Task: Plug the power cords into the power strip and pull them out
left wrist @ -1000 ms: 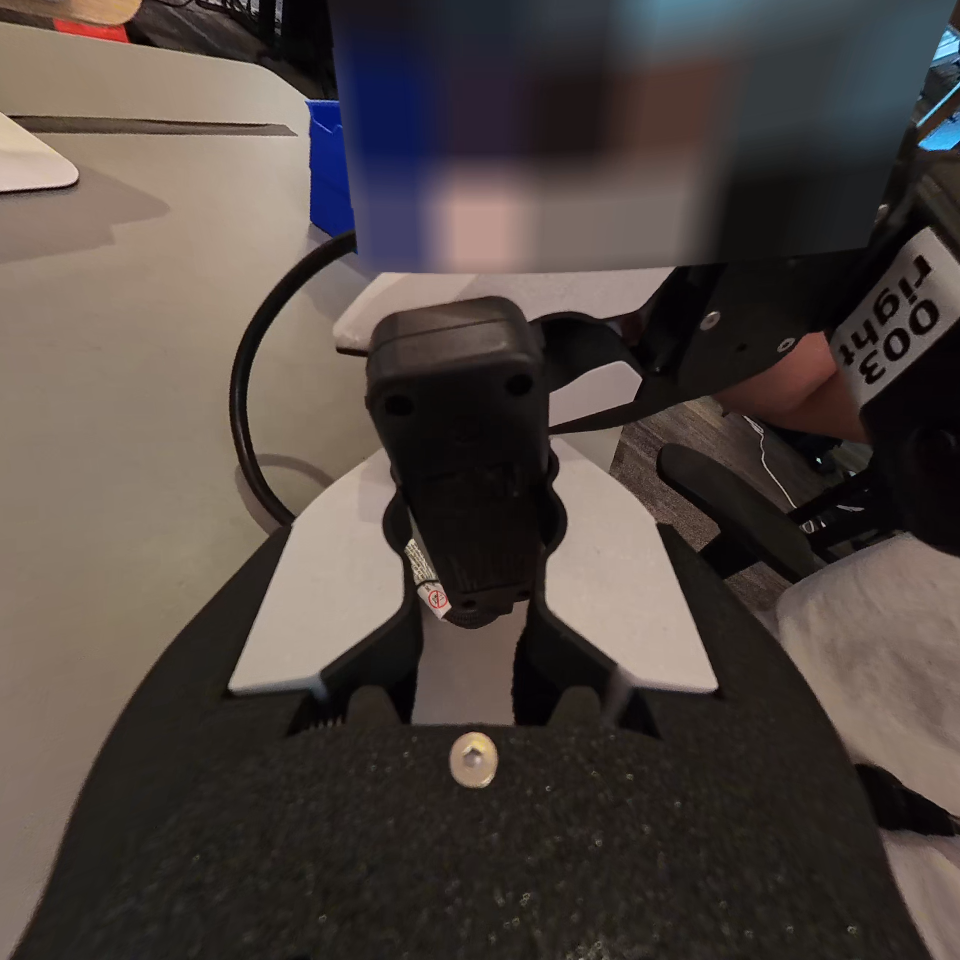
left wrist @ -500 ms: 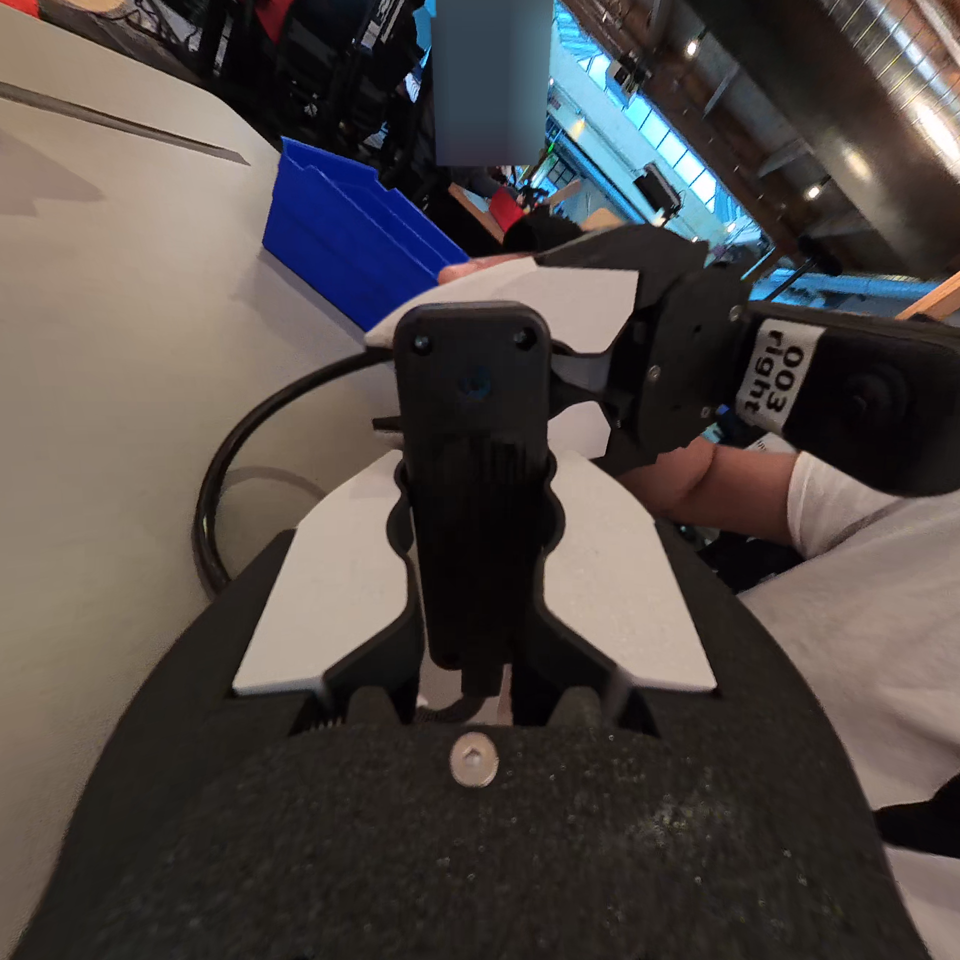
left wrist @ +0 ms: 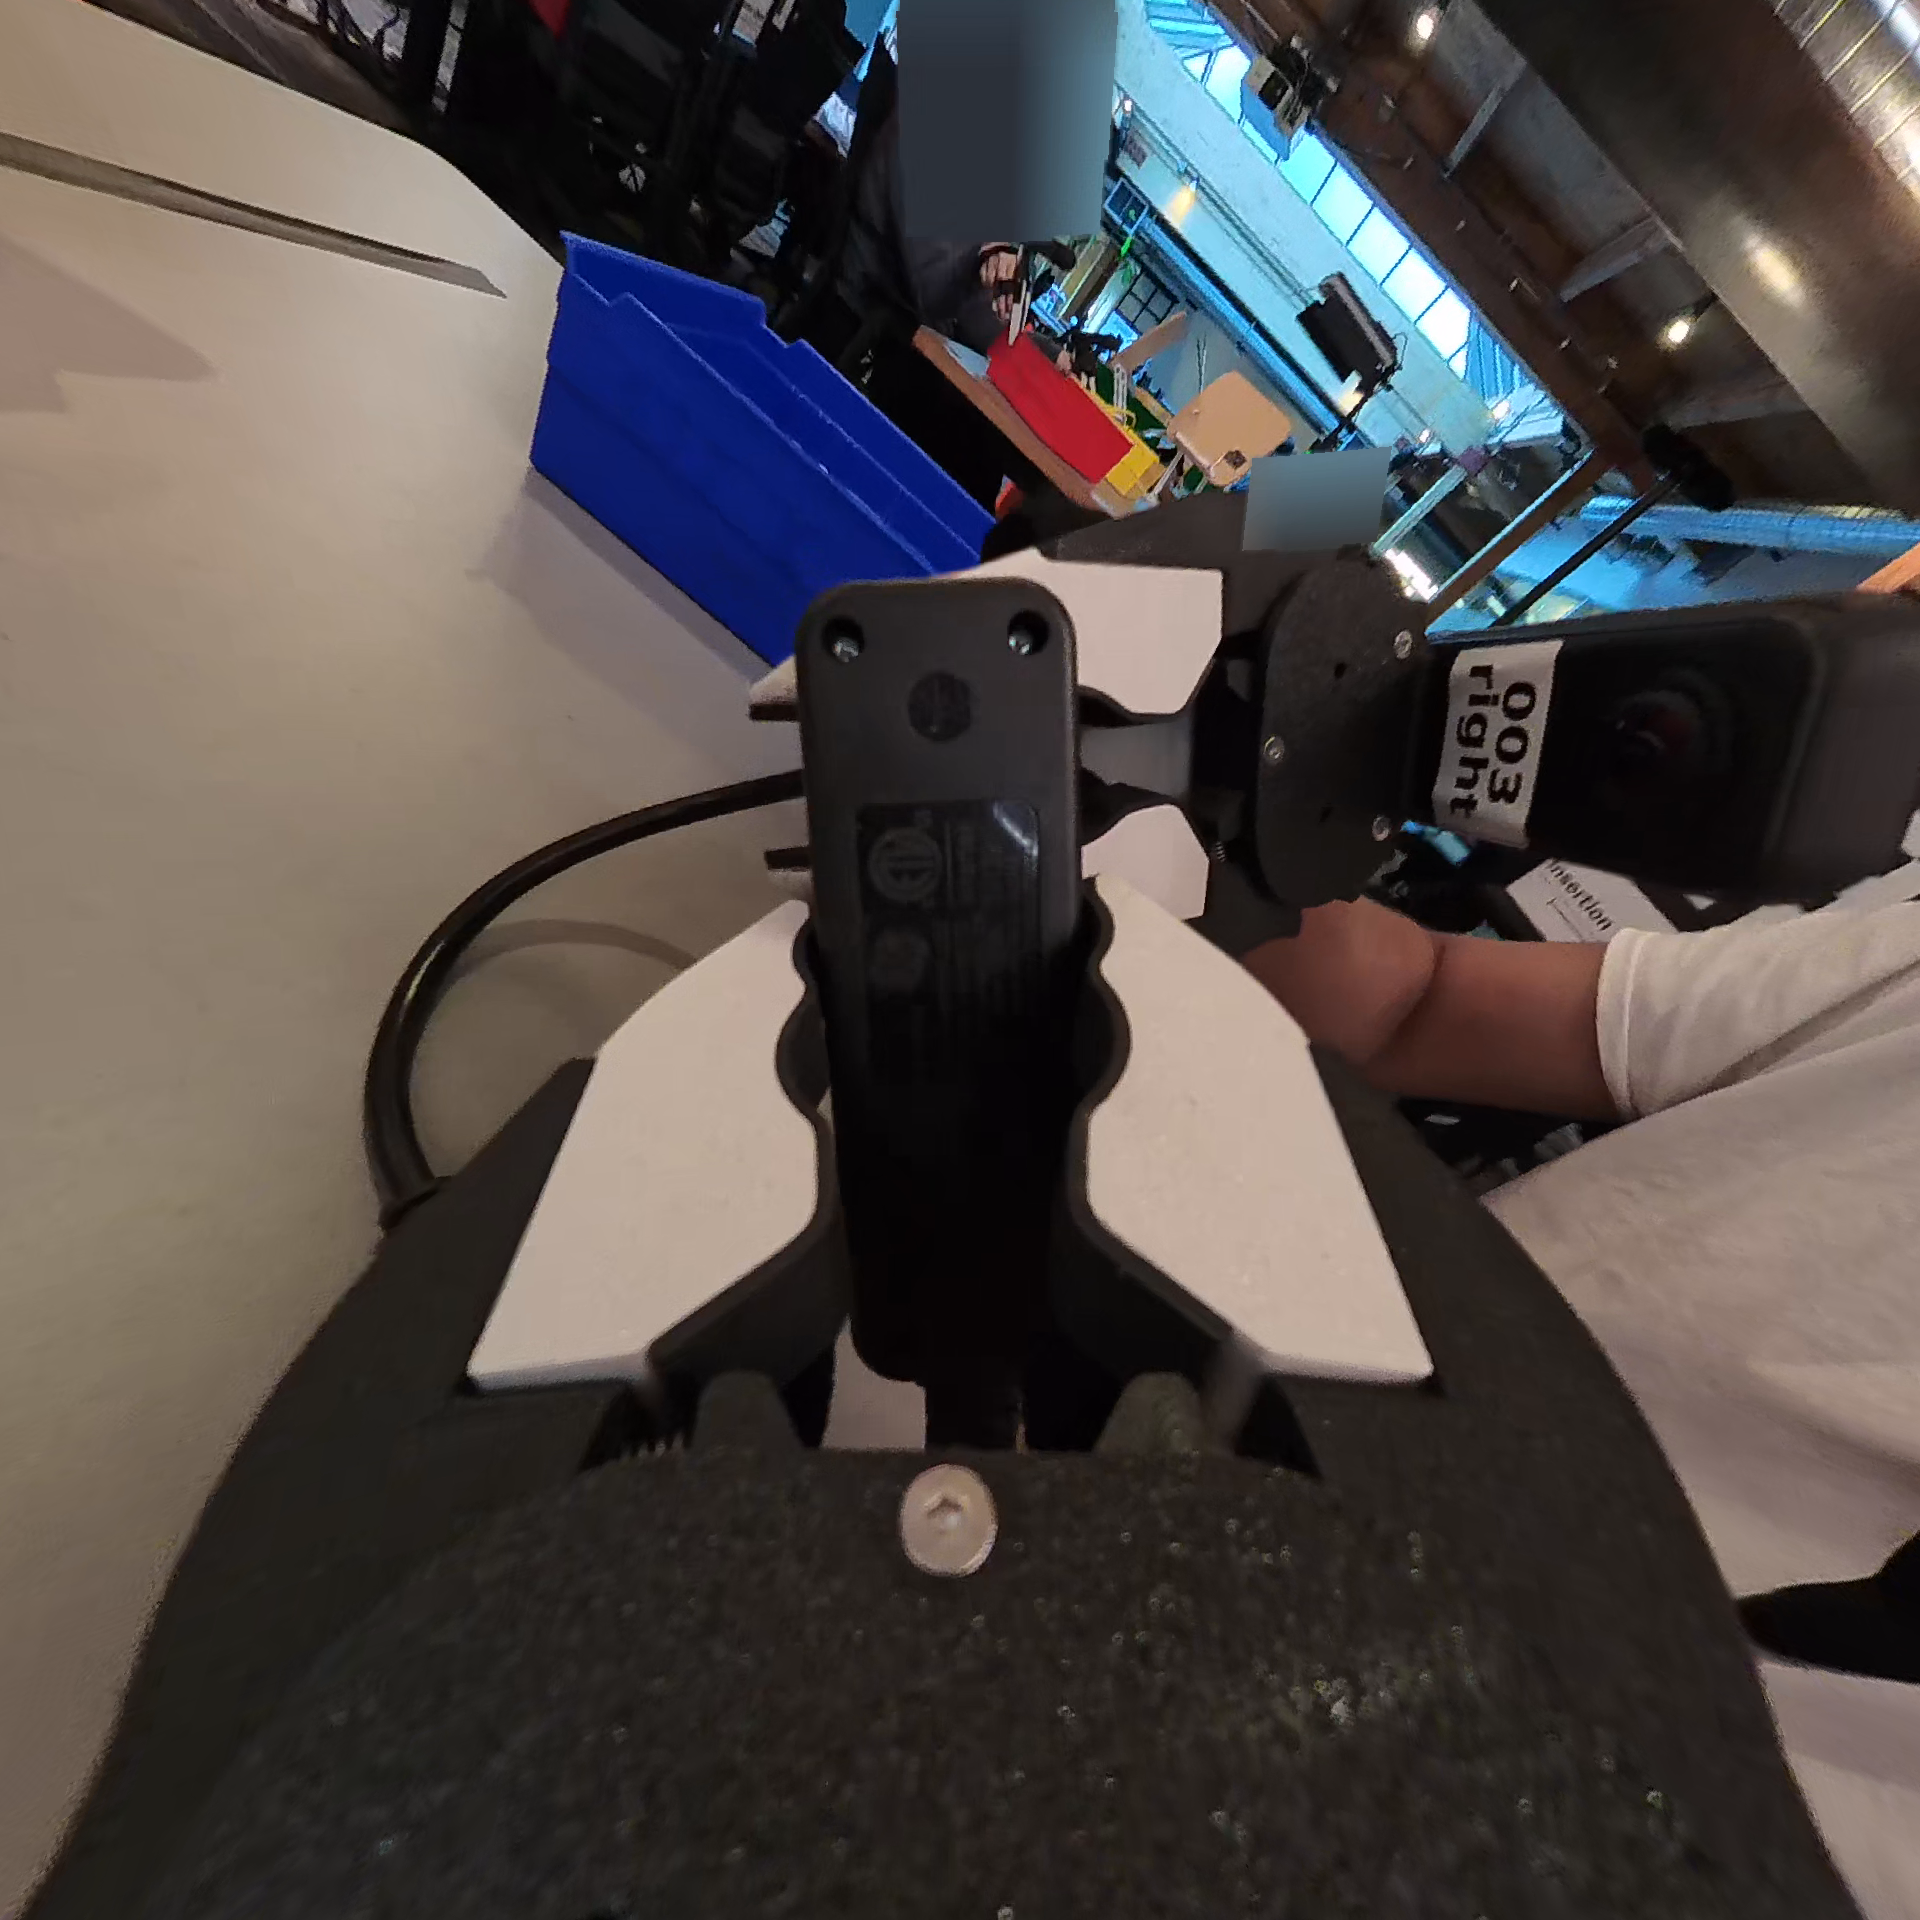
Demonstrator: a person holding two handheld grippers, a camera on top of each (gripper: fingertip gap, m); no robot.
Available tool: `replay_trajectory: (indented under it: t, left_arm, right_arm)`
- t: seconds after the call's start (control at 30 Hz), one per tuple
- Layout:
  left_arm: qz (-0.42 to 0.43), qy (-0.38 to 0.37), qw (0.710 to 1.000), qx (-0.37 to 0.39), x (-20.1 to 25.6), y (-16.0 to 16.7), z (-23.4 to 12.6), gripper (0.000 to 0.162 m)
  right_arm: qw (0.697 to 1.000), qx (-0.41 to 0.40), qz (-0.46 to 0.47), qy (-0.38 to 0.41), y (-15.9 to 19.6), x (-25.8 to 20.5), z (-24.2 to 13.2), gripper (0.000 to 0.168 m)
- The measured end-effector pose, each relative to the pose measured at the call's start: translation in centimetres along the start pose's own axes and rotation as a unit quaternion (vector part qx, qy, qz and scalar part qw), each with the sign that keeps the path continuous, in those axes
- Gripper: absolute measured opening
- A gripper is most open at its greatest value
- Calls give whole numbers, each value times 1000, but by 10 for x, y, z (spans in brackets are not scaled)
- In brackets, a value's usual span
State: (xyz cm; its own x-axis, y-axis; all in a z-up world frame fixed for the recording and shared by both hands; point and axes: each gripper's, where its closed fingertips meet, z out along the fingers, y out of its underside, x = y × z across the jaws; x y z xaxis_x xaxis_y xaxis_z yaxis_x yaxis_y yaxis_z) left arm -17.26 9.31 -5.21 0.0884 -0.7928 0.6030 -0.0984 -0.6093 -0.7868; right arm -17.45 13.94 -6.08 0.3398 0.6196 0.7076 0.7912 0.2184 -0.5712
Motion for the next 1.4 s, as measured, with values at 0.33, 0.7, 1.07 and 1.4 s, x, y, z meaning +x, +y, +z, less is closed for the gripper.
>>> replay_trajectory:
  t: [0.33,0.7,1.07,1.4]
  left_arm:
    - [47,-32,998,-7,-1,0,2,47]
    - [103,-15,994,28,20,-16,-16,44]
    - [149,-33,987,39,24,-15,-8,44]
    - [124,-1,992,27,23,-9,-6,44]
  right_arm:
    - [991,-62,-116,32,0,1,-4,24]
    - [975,-32,-198,94,-29,-1,-19,26]
    - [976,-26,-184,112,-21,0,-24,23]
    - [979,-5,-182,90,-17,-6,-26,23]
